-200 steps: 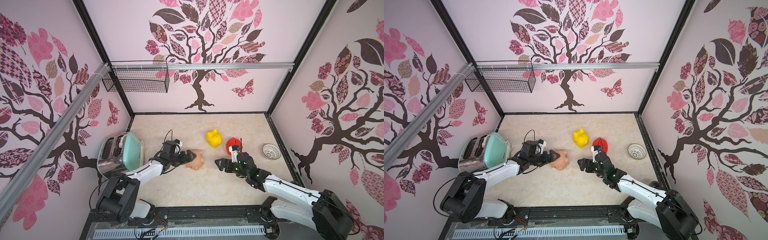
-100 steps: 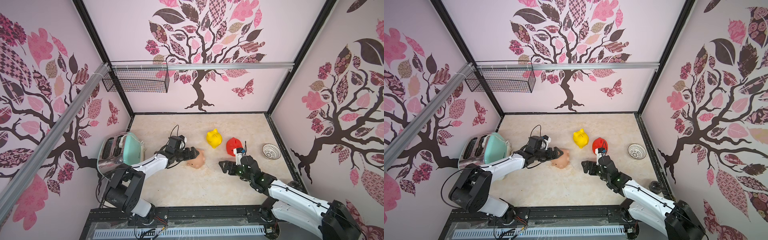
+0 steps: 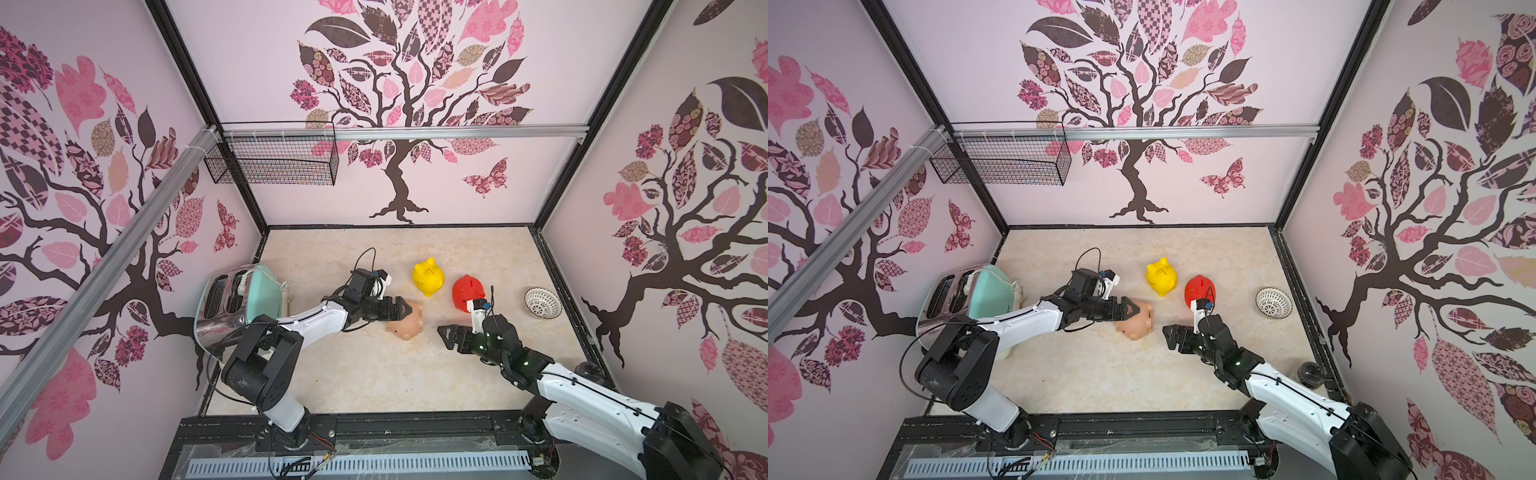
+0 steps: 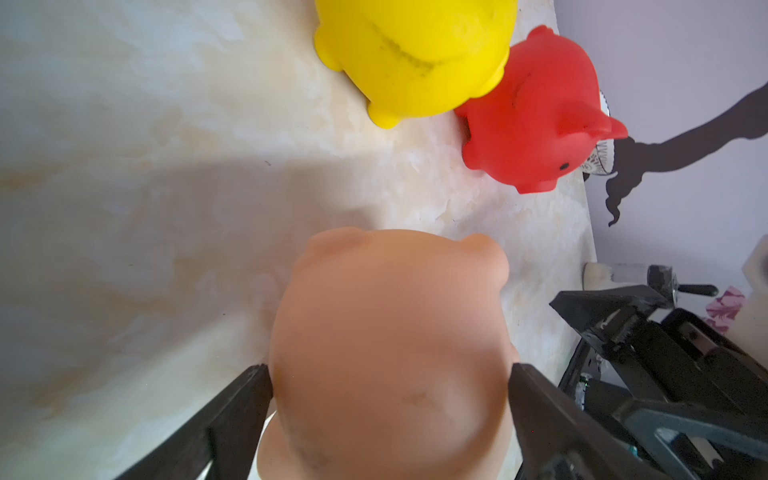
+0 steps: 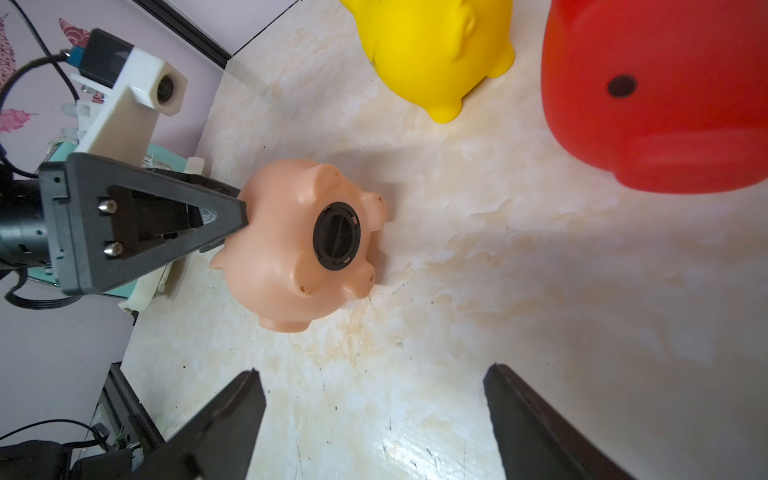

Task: Open piggy banks
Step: Adjust the piggy bank at the center of the board.

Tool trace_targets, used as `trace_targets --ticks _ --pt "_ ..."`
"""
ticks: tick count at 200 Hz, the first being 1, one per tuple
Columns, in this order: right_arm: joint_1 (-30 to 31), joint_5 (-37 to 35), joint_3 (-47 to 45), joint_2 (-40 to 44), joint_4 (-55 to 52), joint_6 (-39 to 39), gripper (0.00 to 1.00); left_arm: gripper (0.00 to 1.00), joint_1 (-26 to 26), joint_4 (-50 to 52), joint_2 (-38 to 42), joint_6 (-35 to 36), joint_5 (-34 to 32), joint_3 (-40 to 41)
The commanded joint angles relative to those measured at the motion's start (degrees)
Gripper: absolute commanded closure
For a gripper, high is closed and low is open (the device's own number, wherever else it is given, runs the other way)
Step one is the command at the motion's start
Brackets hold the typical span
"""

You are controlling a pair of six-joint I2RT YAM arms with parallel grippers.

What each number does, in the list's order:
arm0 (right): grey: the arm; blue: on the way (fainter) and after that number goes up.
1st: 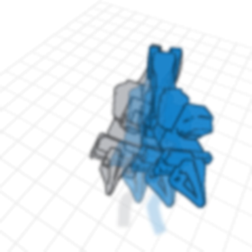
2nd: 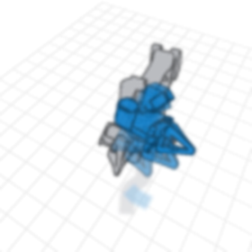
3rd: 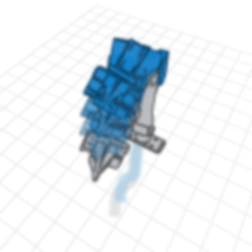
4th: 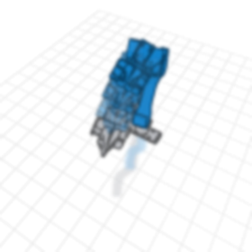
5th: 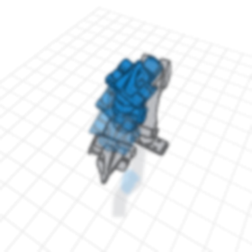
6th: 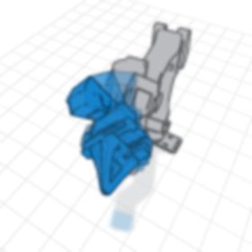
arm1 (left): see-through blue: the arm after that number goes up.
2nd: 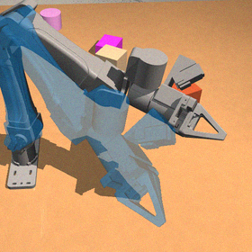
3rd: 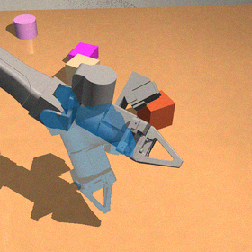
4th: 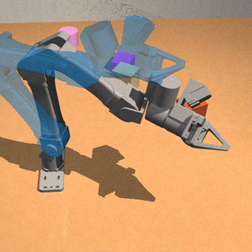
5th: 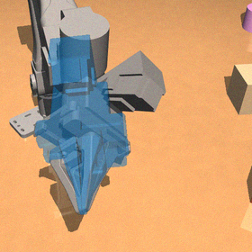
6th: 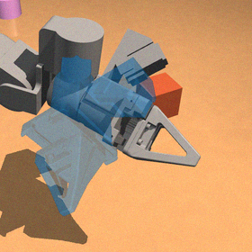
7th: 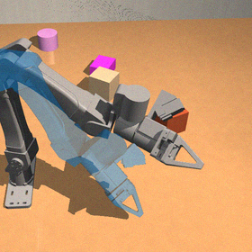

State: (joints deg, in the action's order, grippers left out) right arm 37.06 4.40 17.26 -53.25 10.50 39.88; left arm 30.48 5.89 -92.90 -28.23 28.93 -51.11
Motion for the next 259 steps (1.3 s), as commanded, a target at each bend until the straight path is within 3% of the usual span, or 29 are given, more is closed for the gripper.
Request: trace_targets --ticks 1,32,89,199,259 --pt "0.1 -0.2 0.1 -1.6 1.8 3.4 0.15 0.05 0.8 2.2 -1.2 2.5 1.0 -1.0" --pt "0.1 -4.0 3.8 -7.2 -0.6 3.2 0.23 0.05 0.8 2.8 -2.3 2.2 0.1 -1.7" --pt "0.1 0.7 9.6 -17.5 1.3 1.2 0.37 0.05 0.8 3.1 -2.8 1.4 -0.6 -1.8" --pt "0.4 12.0 9.9 -22.4 7.1 0.5 0.39 0.06 0.9 4.0 -3.4 1.7 -1.0 -2.5" --pt "1.0 12.9 10.1 -24.0 8.2 0.6 0.38 0.09 0.9 4.1 -3.7 1.7 -0.7 -2.4"
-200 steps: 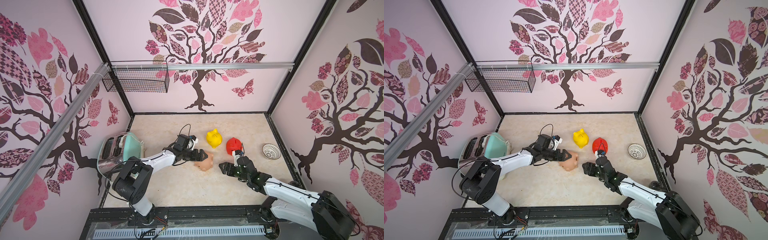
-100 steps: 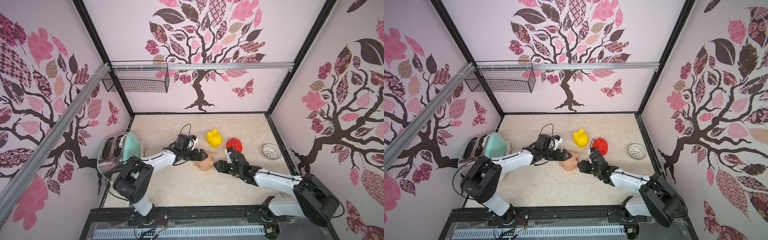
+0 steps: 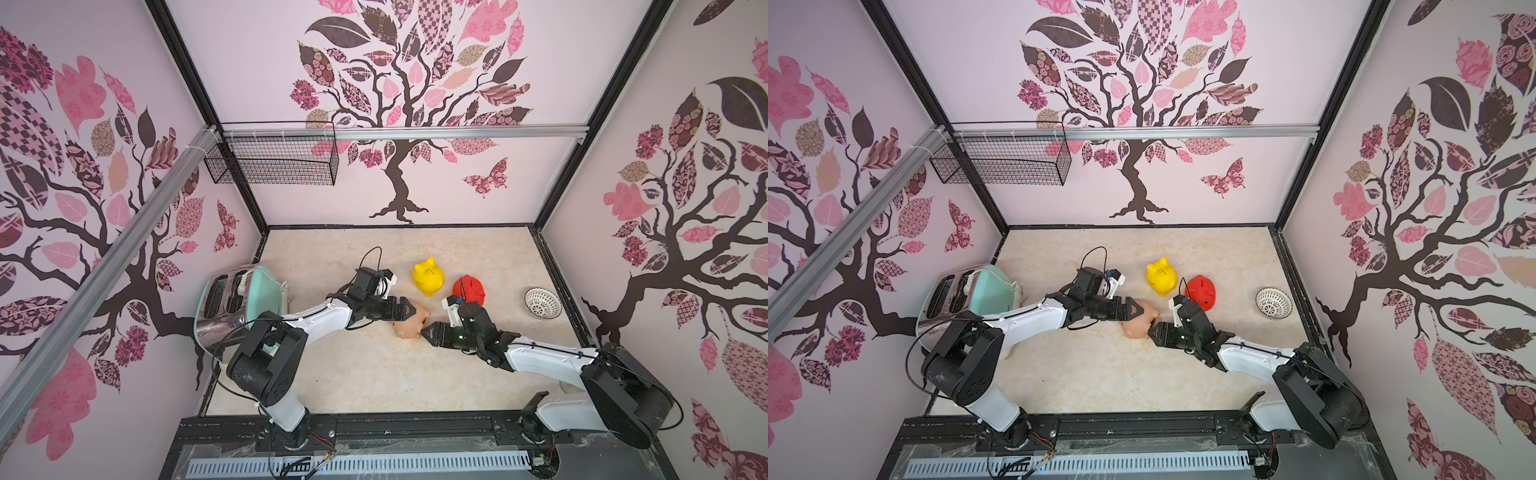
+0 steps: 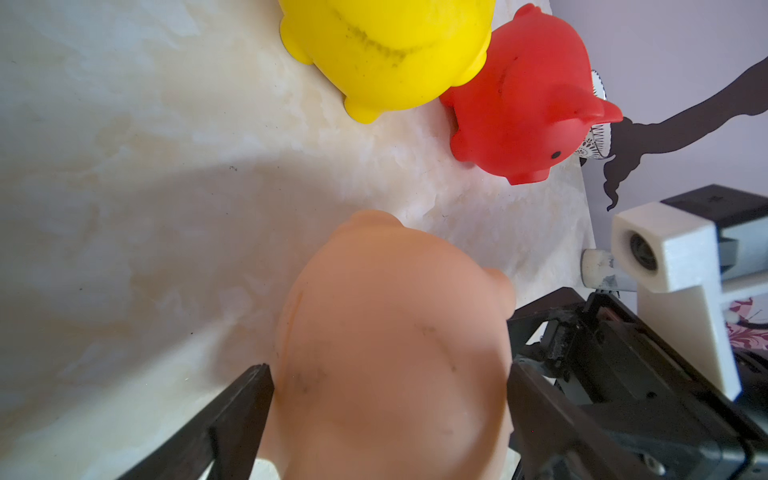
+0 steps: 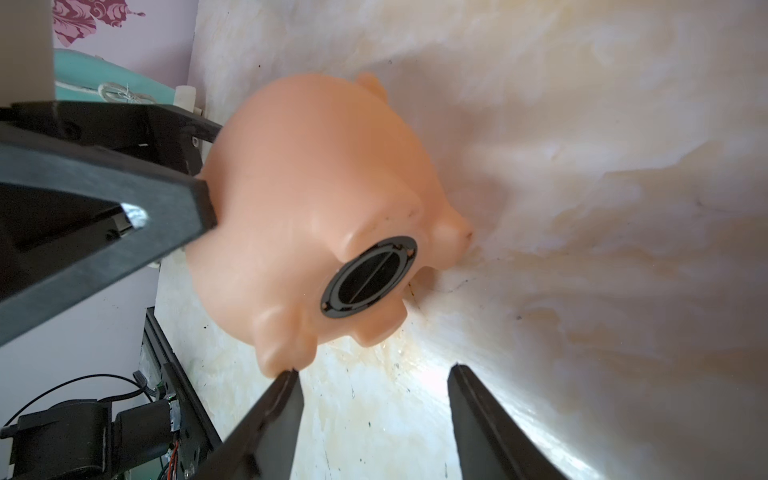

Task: Open piggy banks
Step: Adjust the piggy bank at the center of the board.

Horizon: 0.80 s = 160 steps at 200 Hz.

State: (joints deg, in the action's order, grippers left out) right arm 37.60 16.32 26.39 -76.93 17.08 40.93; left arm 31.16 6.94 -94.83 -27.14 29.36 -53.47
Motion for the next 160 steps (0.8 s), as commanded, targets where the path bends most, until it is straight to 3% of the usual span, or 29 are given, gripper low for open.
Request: trace_targets --ticks 1,26,74,105,160 --pt "0.5 0.9 1.0 -0.3 1.6 -0.5 0.38 0.09 0.2 3.0 -1.8 0.6 -1.2 -0.1" --pt "0.5 -0.2 0.1 1.7 0.9 -0.8 0.38 0.11 0.1 3.4 -2.6 0.8 -1.7 -0.4" --pt "-0.6 -9.8 -7.4 9.8 4.7 1.5 0.40 0.12 0.2 3.9 -3.5 1.3 -2.3 -0.9" --pt "-5.8 -5.4 -10.9 10.8 9.3 4.2 0.50 0.12 0.2 4.1 -3.5 1.5 -2.4 -1.0" --pt "-7.9 6.5 -15.5 3.4 34.4 10.1 0.62 0.12 0.2 4.1 -3.5 1.6 -2.6 -0.9"
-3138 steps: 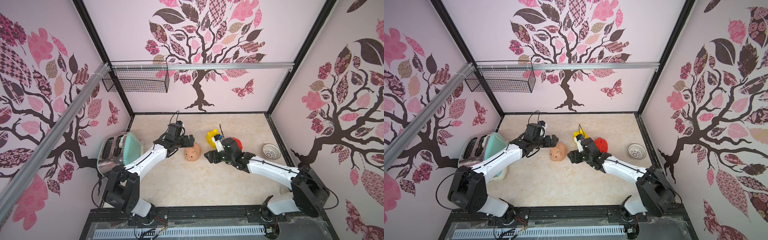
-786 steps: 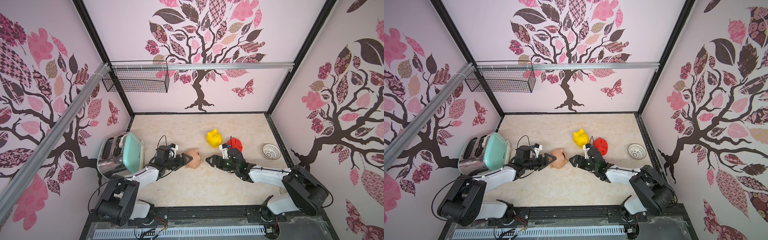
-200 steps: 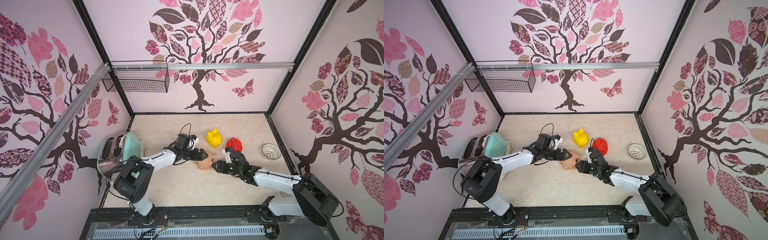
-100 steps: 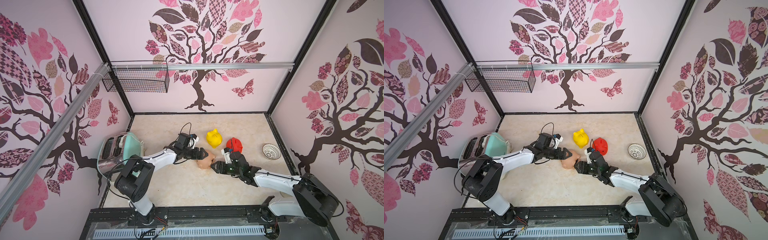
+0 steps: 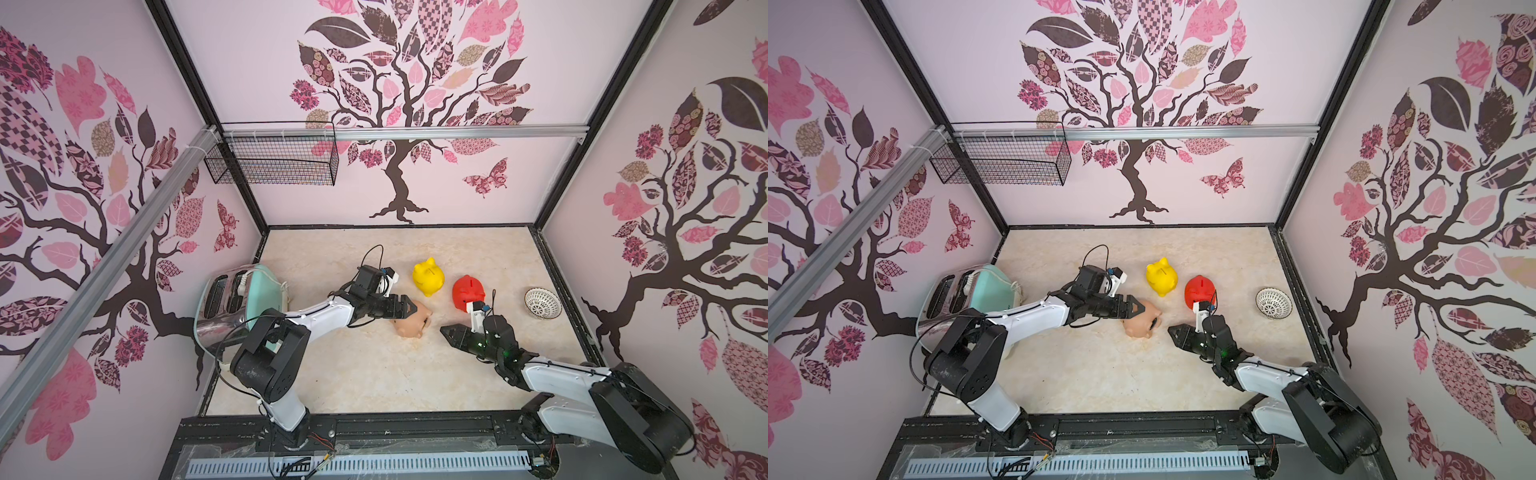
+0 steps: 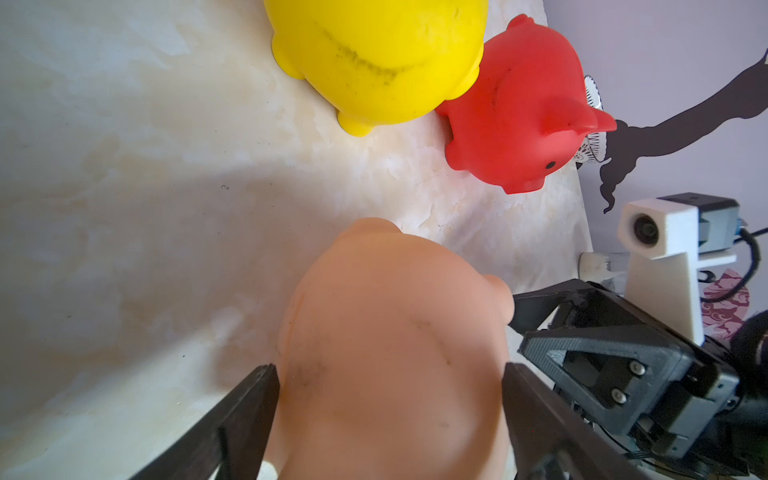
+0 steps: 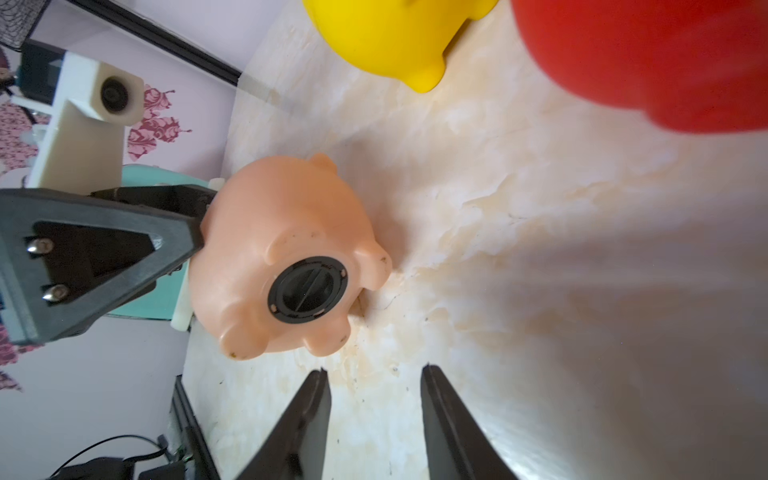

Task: Open piggy banks
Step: Adjust the piggy bank at the center of the board, then open the lid on the piggy bank.

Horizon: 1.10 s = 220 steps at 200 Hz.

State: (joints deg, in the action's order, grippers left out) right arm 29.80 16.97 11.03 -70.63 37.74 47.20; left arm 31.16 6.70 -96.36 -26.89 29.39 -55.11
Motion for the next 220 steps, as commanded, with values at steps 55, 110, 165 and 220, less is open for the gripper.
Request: trace_targets --ticks 55,110,165,220 --pt "-0.2 8.5 2.6 -12.1 18.9 5.3 0.71 0.12 0.2 4.5 -2.0 1.6 -2.8 0.7" --pt "-0.2 9.8 4.4 -18.7 23.7 7.1 0.74 0.12 0.2 5.9 -2.4 1.9 -4.5 0.2" --pt "-0.2 10.1 4.8 -23.4 28.2 9.0 0.77 0.12 0.2 6.0 -2.9 2.0 -4.4 0.0" --pt "-0.3 10.0 5.7 -25.4 29.6 9.4 0.78 0.12 0.2 6.0 -3.2 2.1 -4.1 -0.2"
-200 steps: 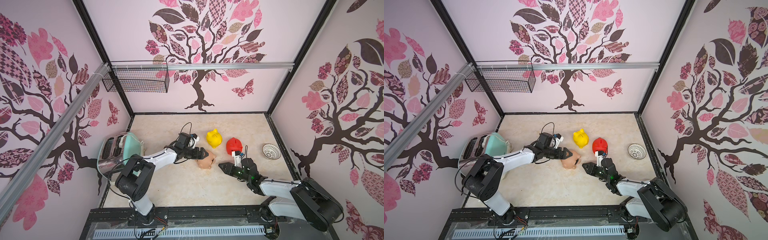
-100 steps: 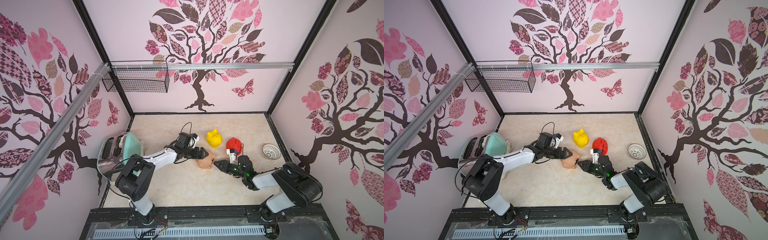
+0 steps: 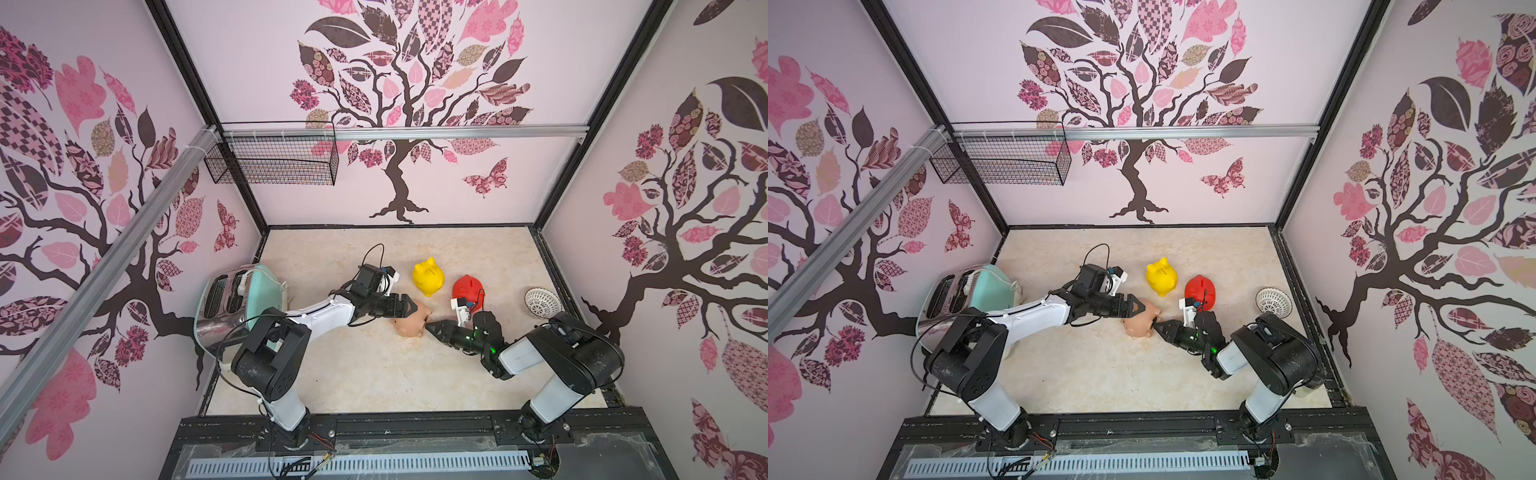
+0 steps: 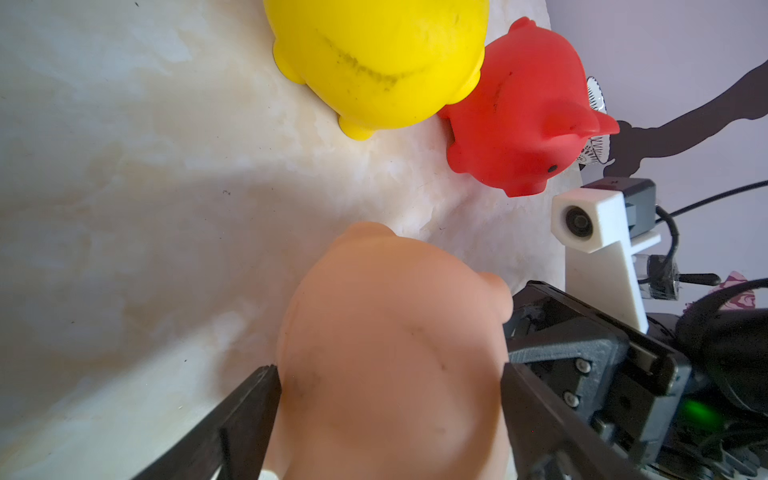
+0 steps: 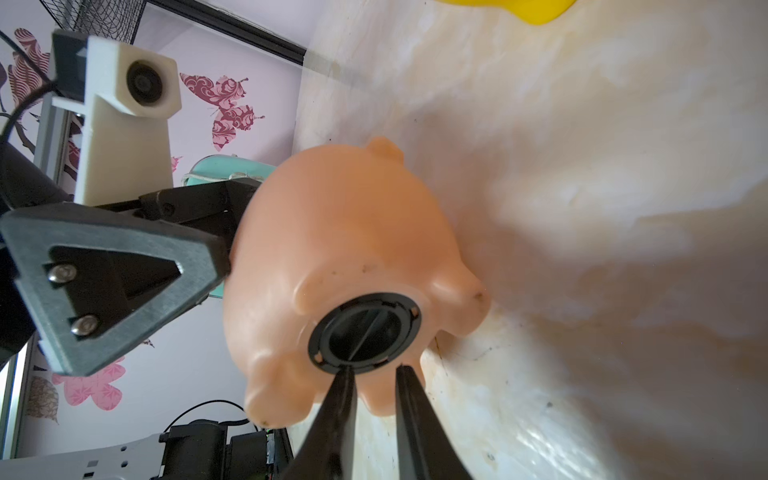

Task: Open piggy banks
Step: Open the lid on the piggy bank.

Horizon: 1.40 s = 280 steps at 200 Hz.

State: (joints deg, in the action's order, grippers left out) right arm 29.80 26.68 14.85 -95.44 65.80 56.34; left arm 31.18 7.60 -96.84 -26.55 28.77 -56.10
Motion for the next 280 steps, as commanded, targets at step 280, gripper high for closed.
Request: trace_targets --ticks 280 --pt "-0.7 0.0 1.7 -9.2 18.1 2.3 0.72 0.13 0.2 5.4 -5.2 2.5 -2.9 0.1"
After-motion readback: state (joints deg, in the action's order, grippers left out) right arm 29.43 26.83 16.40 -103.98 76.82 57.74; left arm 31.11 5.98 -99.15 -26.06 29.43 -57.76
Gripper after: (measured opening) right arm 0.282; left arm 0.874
